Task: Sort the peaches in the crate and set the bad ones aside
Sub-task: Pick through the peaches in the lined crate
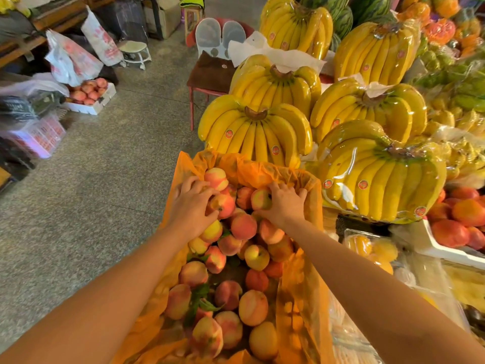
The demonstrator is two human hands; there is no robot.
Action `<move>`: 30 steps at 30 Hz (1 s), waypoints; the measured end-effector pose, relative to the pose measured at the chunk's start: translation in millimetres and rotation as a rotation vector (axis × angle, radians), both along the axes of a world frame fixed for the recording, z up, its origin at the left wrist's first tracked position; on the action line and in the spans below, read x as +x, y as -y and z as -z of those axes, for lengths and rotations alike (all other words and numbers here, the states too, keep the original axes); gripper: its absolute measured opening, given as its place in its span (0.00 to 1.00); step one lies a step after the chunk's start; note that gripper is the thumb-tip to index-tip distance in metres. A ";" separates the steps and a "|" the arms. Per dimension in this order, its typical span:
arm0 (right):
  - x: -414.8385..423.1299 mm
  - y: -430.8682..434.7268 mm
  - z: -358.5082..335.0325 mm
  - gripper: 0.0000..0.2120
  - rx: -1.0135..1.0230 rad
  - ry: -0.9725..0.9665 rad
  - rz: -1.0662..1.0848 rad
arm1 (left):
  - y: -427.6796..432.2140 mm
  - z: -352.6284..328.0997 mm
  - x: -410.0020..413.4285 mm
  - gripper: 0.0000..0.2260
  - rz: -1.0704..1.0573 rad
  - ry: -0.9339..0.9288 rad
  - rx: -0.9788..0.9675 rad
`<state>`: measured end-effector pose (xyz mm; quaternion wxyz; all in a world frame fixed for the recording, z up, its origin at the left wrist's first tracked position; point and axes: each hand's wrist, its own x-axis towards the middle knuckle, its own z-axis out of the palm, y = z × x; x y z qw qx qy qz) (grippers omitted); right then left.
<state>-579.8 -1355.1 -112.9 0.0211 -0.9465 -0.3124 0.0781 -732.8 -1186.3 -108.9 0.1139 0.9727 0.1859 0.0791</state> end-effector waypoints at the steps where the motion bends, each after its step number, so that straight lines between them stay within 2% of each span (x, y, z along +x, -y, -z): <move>1: 0.9 0.8 1.0 0.35 0.019 0.003 -0.003 | 0.1 0.1 1.5 0.20 -0.006 -0.008 0.016; 5: 6.1 7.9 3.7 0.34 0.124 -0.007 -0.002 | 1.0 2.0 7.5 0.25 0.007 -0.066 0.131; 8: 6.4 15.2 1.4 0.35 0.279 -0.069 0.007 | 4.2 5.5 13.2 0.27 0.021 -0.103 0.193; 14: -2.5 30.6 -11.3 0.34 0.580 -0.309 -0.058 | 11.7 9.3 17.8 0.21 -0.051 0.018 0.040; 16: -9.5 34.8 -15.9 0.34 0.648 -0.359 -0.087 | 15.7 5.6 14.9 0.22 -0.010 0.053 -0.071; 17: -13.2 36.6 -18.1 0.34 0.673 -0.370 -0.102 | 20.0 0.6 13.4 0.22 0.027 0.074 -0.187; 20: -25.1 40.5 -22.4 0.34 0.724 -0.347 -0.176 | 41.2 -24.7 9.1 0.12 0.055 0.105 -0.839; 21: -29.2 41.2 -23.6 0.33 0.741 -0.346 -0.203 | 46.6 -31.8 7.9 0.11 0.063 0.105 -1.028; 22: -33.3 41.8 -24.9 0.33 0.759 -0.346 -0.227 | 49.5 -35.7 6.3 0.14 0.073 0.092 -1.123; 25: -45.7 43.3 -31.9 0.33 0.806 -0.344 -0.267 | 55.0 -37.0 -1.8 0.22 0.091 0.078 -1.246; 30: -67.8 47.5 -45.4 0.39 0.899 -0.407 -0.312 | 64.5 -38.3 -22.3 0.26 0.003 0.130 -1.335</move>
